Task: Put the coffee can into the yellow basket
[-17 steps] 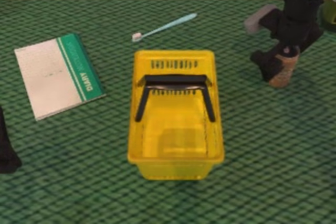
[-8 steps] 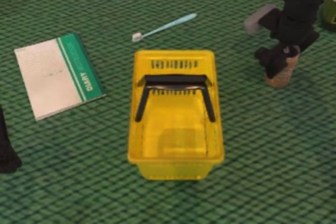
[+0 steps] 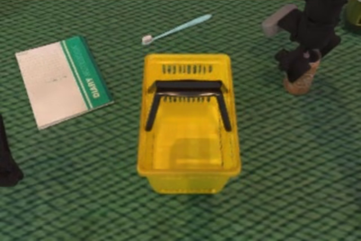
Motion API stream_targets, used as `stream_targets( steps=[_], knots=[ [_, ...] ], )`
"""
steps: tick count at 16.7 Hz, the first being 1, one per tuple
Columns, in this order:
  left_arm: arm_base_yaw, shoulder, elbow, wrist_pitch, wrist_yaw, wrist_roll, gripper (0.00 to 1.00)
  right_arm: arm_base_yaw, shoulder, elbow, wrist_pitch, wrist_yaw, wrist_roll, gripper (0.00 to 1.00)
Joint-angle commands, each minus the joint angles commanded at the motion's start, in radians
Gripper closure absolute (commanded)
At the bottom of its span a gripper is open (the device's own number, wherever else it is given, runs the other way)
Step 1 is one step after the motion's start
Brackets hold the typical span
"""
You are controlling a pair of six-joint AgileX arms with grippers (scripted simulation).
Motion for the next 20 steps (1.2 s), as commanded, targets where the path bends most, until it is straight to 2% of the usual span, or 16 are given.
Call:
stream_targets(
  steps=[9, 11, 13, 15, 17, 20],
  knots=[
    [0.0, 0.0, 0.0, 0.0, 0.0, 0.0, 0.0, -0.003, 0.0, 0.0, 0.0, 0.0, 0.002, 1.0],
    [0.0, 0.0, 0.0, 0.0, 0.0, 0.0, 0.0, 0.001, -0.003, -0.014, 0.029, -0.019, 0.009, 1.0],
    [0.0, 0.0, 0.0, 0.0, 0.0, 0.0, 0.0, 0.008, -0.012, -0.048, 0.101, -0.063, 0.029, 1.0],
    [0.0, 0.0, 0.0, 0.0, 0.0, 0.0, 0.0, 0.017, -0.027, -0.101, 0.21, -0.127, 0.061, 1.0],
    [0.0, 0.0, 0.0, 0.0, 0.0, 0.0, 0.0, 0.028, -0.05, -0.168, 0.355, -0.209, 0.103, 1.0],
    [0.0, 0.0, 0.0, 0.0, 0.0, 0.0, 0.0, 0.046, -0.103, -0.291, 0.633, -0.357, 0.178, 1.0]
  ],
)
